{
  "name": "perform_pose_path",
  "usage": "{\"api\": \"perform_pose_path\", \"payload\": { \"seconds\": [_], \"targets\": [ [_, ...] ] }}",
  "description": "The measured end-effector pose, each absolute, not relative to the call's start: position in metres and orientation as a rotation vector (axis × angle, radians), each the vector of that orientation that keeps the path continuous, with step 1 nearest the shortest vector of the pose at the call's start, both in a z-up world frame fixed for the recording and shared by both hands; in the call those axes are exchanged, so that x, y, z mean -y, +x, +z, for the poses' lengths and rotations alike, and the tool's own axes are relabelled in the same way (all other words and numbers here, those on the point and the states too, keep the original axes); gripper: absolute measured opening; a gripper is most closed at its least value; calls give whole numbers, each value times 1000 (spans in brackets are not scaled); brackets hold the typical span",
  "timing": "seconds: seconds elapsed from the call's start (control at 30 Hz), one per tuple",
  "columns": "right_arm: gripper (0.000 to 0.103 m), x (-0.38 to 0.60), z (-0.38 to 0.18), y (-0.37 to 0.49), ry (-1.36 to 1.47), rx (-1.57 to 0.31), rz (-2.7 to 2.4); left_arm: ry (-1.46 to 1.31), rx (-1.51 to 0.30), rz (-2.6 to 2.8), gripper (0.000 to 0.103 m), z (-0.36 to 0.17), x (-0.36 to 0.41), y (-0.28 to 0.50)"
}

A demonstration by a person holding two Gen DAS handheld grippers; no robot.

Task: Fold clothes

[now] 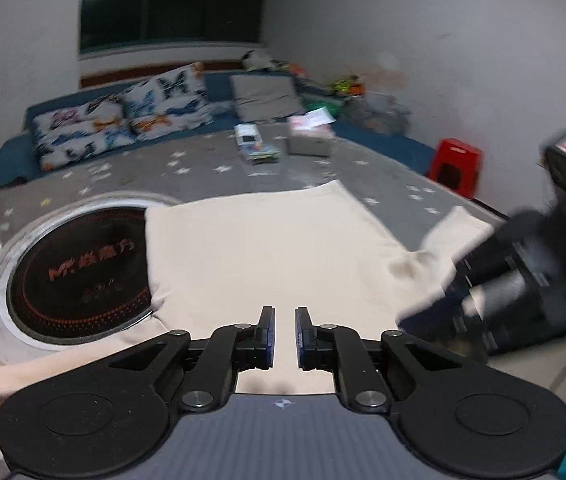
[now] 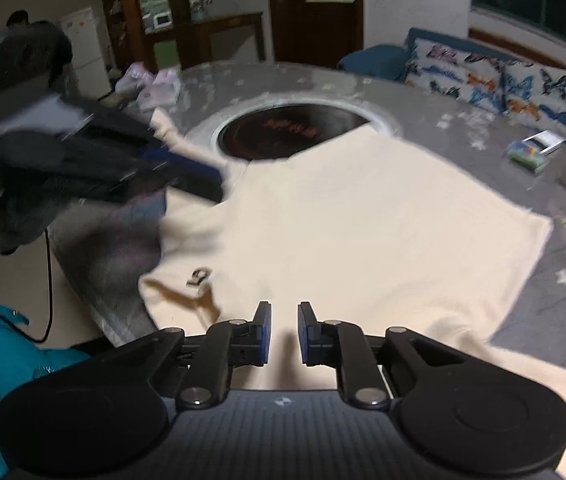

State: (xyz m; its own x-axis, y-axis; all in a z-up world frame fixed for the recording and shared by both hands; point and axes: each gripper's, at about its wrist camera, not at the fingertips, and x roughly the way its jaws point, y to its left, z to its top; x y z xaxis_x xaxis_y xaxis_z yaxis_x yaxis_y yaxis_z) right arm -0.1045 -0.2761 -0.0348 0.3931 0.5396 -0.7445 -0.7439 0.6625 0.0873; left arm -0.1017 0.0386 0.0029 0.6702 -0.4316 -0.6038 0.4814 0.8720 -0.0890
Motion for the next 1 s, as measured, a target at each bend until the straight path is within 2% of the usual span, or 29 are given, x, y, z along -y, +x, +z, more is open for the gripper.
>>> {"api": "perform_pose_path", "payload": {
  "seconds": [0.27, 0.53, 0.7, 0.83, 1.0],
  "targets": [
    [21, 280, -40, -109, -282, -859, 852, 112, -771, -535, 18, -35, -30, -97],
    [22, 315, -39, -69, -219, -842, 637, 79, -765, -512, 28, -25, -33, -80],
    [22, 331, -50, -61, -213, -895, 581, 9, -767, -434, 29, -24, -47, -61],
    [34, 328, -49, -62, -223, -894, 590, -76, -723, -326, 31, -17, -75, -61],
    [38, 319, -48, -60, -227, -891, 597, -188, -701, -131, 34, -13, -128, -65]
  ]
}}
